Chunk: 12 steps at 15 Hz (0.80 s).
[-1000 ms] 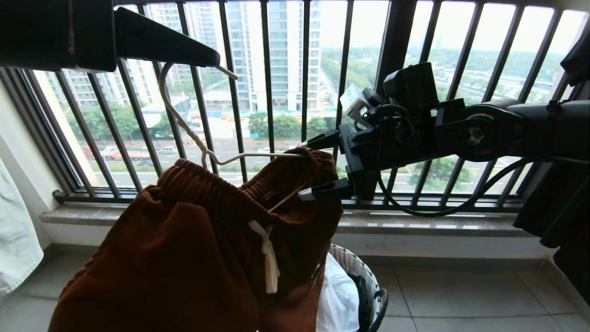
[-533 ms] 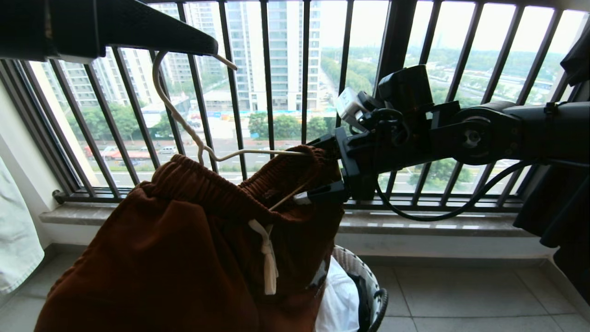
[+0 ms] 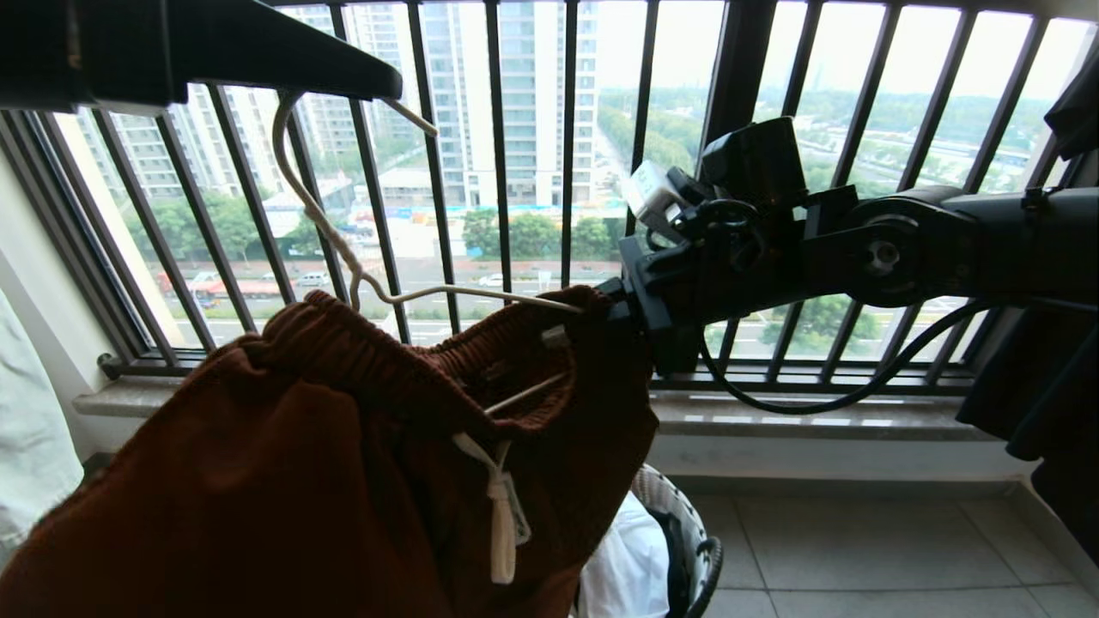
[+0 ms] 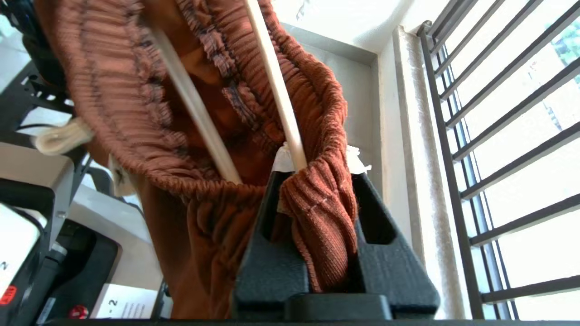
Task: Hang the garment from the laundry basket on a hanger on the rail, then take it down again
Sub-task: Hang the clothes rack on the clothesline
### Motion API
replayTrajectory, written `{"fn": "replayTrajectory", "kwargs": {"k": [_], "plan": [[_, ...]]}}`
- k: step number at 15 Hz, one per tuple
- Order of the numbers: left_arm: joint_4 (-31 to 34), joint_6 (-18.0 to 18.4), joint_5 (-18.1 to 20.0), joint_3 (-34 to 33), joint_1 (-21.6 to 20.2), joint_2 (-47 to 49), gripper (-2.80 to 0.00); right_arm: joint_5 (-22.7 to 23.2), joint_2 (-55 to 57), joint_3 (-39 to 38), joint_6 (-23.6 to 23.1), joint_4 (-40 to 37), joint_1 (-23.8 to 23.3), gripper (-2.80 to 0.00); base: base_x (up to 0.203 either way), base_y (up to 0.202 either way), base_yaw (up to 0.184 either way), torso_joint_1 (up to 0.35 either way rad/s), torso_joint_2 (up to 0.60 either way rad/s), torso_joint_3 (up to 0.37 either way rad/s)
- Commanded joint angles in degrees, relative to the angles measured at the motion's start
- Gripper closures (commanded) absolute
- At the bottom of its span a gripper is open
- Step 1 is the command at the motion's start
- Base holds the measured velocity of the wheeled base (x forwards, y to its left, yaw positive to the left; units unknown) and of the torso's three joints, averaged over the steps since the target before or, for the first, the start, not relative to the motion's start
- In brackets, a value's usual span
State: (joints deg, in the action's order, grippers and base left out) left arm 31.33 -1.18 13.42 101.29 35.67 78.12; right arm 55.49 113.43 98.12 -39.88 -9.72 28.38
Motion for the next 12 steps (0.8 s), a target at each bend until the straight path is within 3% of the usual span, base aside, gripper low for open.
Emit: {"fn": "replayTrajectory", "kwargs": {"k": [1, 7, 8, 9, 12], "plan": [[0.4, 0.0, 0.1, -1.0, 0.1, -0.2, 0.00, 0.2, -0.6, 0.1, -0.1, 0.0, -0.1, 0.00, 0.000, 0.000, 0.000, 0.000, 0.00, 0.000], [0.2, 0.0, -0.1, -1.8, 0.0, -0.3, 0.00, 0.2, -1.8, 0.0, -0.2, -1.9, -0.2, 0.00, 0.000, 0.000, 0.000, 0.000, 0.00, 0.000], [0.2, 0.0, -0.2, -1.8, -0.1, -0.3, -0.94, 0.2, -1.8, -0.1, -0.2, -1.9, -0.2, 0.00, 0.000, 0.000, 0.000, 0.000, 0.00, 0.000], [0.2, 0.1, -0.2, -1.8, -0.1, -0.4, -2.80, 0.2, -1.9, -0.4, -0.3, -1.9, -0.2, 0.00, 0.000, 0.000, 0.000, 0.000, 0.00, 0.000], [0.1, 0.2, -0.2, -1.4, -0.2, -0.6, -2.80, 0.1, -2.3, -0.9, -0.3, -1.9, -0.3, 0.00, 0.000, 0.000, 0.000, 0.000, 0.00, 0.000]]}}
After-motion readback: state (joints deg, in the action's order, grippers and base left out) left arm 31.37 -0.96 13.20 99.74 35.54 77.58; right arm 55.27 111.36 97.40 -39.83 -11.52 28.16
